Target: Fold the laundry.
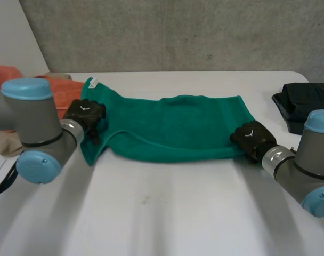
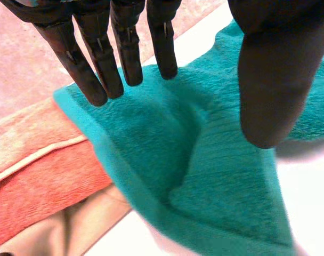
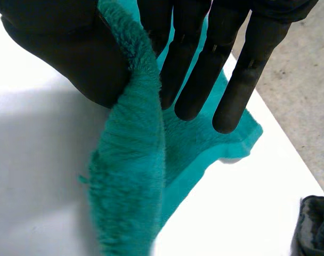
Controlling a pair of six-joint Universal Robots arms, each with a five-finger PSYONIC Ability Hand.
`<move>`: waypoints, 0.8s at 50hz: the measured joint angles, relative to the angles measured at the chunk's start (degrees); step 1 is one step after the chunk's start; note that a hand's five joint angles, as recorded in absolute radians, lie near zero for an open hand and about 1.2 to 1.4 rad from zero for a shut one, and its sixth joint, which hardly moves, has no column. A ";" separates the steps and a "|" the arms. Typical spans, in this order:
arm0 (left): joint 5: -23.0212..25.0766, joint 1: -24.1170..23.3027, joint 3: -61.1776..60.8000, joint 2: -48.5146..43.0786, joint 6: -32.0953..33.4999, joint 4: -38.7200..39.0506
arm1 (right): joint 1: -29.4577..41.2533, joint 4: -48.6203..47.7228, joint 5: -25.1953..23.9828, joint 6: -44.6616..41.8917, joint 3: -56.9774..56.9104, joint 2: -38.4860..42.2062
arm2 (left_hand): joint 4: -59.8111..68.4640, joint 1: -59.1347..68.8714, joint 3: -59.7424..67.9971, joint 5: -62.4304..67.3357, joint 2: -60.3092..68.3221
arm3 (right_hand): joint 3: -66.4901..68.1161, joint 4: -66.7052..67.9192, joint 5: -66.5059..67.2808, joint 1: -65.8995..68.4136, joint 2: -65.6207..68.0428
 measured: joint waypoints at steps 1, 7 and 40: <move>0.34 0.48 -0.19 0.11 0.35 0.24 | -0.02 0.07 -0.21 0.50 0.00 -0.36 | -0.60 -0.30 -0.53 -0.60 -0.50 | 0.00 0.00 0.00 0.00 0.00; 2.97 2.88 -1.68 -0.03 3.44 1.34 | 0.07 0.07 -1.26 2.33 0.37 -1.62 | -2.06 -1.39 -2.02 -2.07 -2.07 | 0.00 0.00 0.00 0.00 0.00; -1.72 0.52 -0.21 -0.32 0.91 1.93 | -2.02 5.82 -0.35 0.75 -0.06 -4.48 | 41.98 39.69 40.91 39.55 41.46 | -0.01 0.00 0.00 -0.02 0.00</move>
